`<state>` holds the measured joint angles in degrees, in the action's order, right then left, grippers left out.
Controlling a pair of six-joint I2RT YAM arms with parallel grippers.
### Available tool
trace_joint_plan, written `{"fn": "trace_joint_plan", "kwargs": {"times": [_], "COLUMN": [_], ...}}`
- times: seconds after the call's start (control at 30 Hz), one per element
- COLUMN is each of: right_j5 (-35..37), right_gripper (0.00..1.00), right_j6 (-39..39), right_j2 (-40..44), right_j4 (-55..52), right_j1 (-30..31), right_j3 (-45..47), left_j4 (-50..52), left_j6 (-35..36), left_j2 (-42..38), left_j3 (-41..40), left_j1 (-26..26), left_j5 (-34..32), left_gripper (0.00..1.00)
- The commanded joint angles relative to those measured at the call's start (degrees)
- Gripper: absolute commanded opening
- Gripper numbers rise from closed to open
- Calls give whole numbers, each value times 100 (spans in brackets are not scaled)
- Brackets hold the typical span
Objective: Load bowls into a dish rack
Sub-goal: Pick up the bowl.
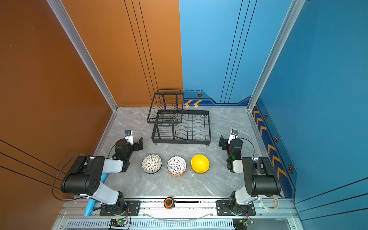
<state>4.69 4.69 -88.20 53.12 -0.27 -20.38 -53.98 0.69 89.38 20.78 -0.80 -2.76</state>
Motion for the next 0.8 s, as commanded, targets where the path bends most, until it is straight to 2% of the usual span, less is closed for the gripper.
{"fn": "trace_joint_plan", "kwargs": {"times": [0.0,0.27,0.43,0.53,0.67,0.77], "right_j5": [-3,12,298,557,834,900], "right_gripper": [100,100,100,100,100,100], "right_j6": [-30,-50,18,58,259,307], "right_j2": [-50,-49,127,742,1762,2380], "right_j4": [-78,-101,-157,-665,-1954,-3133], "right_j1": [61,80,106,130,203,253], "right_j3": [-95,-104,-69,-69,-339,-763], "left_j4": [67,63,517,1575,3135,4175], "left_j6": [91,96,30,-59,-166,-440], "left_j2": [28,11,-464,-1021,-1527,-1899], "left_j3": [85,77,120,376,867,1226], "left_j1": [-4,-16,-126,-158,-316,-357], "left_j5": [22,-28,-566,-962,-1406,-1395], "left_gripper": [98,98,98,98,98,98]}}
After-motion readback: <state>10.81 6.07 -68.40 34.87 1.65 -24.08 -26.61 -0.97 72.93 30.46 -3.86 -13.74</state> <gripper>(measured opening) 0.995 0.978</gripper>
